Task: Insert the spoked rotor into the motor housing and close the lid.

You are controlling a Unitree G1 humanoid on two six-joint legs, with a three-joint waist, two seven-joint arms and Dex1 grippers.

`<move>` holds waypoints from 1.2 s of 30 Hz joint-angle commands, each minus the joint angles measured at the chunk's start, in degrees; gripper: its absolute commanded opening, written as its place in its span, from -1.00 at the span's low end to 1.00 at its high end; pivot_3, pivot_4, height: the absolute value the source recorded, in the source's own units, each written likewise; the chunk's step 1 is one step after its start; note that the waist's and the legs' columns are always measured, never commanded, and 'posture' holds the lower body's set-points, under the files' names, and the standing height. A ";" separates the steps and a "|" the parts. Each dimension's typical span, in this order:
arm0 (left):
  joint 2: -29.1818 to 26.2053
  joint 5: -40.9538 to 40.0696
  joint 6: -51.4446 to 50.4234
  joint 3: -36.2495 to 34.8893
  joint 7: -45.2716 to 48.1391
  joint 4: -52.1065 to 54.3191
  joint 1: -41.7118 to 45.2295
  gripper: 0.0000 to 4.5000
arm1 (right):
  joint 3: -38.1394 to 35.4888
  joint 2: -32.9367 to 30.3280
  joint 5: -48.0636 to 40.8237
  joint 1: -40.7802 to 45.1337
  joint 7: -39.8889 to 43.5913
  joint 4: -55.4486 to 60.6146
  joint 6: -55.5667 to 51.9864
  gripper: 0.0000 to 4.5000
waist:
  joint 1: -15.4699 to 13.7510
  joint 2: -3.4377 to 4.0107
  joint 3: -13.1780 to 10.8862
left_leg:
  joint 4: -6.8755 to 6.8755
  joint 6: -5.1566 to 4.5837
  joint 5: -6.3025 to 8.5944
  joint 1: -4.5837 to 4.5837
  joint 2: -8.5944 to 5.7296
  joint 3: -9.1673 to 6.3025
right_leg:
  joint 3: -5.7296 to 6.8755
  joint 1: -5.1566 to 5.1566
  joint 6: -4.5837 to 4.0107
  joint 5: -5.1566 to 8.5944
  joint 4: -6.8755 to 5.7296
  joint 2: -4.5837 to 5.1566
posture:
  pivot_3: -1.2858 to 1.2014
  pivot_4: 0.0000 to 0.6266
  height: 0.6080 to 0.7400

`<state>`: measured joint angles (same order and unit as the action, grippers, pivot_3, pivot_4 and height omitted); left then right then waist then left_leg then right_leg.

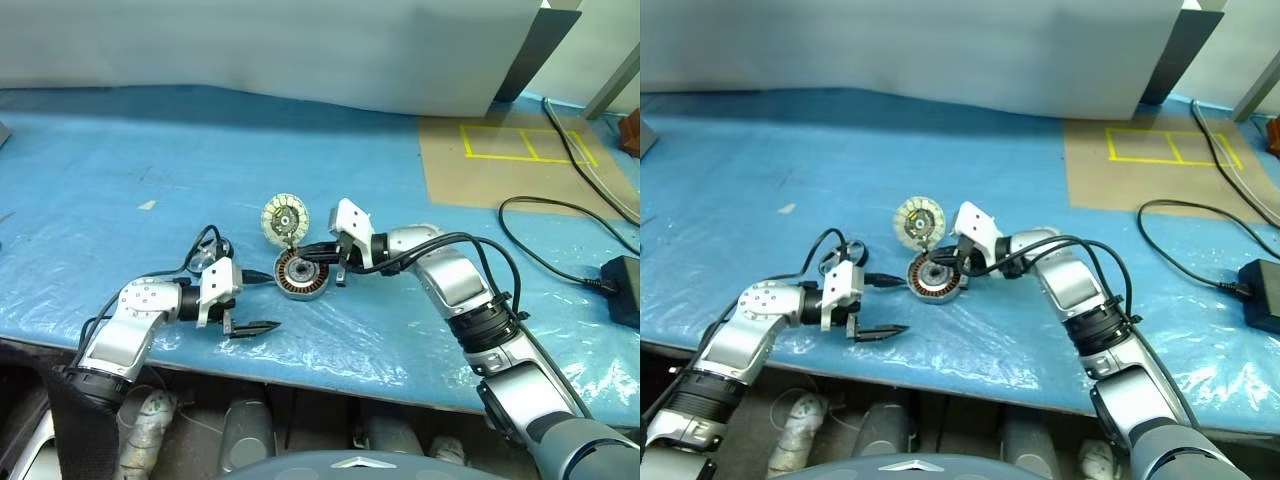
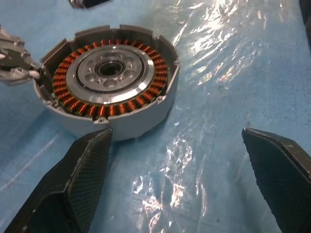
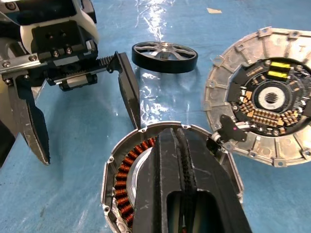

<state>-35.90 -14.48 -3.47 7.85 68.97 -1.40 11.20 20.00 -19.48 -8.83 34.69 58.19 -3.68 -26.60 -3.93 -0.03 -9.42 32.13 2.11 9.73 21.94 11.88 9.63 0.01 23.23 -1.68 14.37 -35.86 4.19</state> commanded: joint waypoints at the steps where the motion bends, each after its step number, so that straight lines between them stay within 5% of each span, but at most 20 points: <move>1: -0.79 -1.62 -2.90 -0.81 -0.98 5.31 -0.09 1.00 | 0.61 0.65 0.93 0.85 -1.14 -0.19 0.84 -0.98 | 0.01 0.00 0.00 | 0.00 0.00 0.00 0.01 -0.01 0.00 | 0.00 0.01 0.00 0.00 0.00 0.01 | 0.03 -0.52 1.00; 12: -1.22 -2.54 -7.73 -1.12 -2.18 8.46 0.68 1.00 | 6.55 -4.07 10.31 0.30 -0.76 -4.89 9.44 -0.98 | 0.03 0.00 0.00 | 0.00 0.01 0.00 -0.01 -0.02 0.00 | -0.01 -0.02 0.00 0.00 0.02 0.00 | 0.03 -0.52 1.00; 23: -4.41 -7.54 -8.03 -10.76 -2.95 4.39 -2.72 1.00 | -6.24 -3.26 -9.23 2.15 4.20 9.08 -9.55 -0.98 | -0.05 0.00 0.00 | -0.01 0.00 0.00 0.06 0.01 0.00 | 0.02 0.04 0.00 0.00 0.01 -0.03 | 0.03 -0.52 1.00; 31: -5.44 2.53 4.86 -13.98 -13.10 -7.20 0.69 1.00 | -7.36 -7.24 -8.24 -2.32 0.57 10.40 -9.91 -0.98 | -0.18 -0.01 0.00 | 0.03 0.00 0.00 0.04 -0.01 -0.01 | 0.01 -0.02 0.01 -0.01 0.06 0.00 | 0.03 -0.52 1.00; 36: -8.00 3.44 5.52 -13.39 -11.41 -11.03 4.04 1.00 | -6.31 -7.78 -7.56 -5.91 -1.53 10.27 -9.08 -0.98 | -0.16 -0.03 0.01 | -0.01 0.01 0.00 0.05 0.00 -0.02 | 0.03 0.00 0.03 -0.02 0.08 -0.02 | 0.03 -0.52 1.00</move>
<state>-42.04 -10.87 1.48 -4.49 56.77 -12.25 13.54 14.14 -26.98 -16.24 29.12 57.06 5.25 -36.66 -4.09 -0.06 -9.41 32.11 2.12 9.73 22.00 11.88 9.61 0.04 23.25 -1.65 14.35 -35.79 4.16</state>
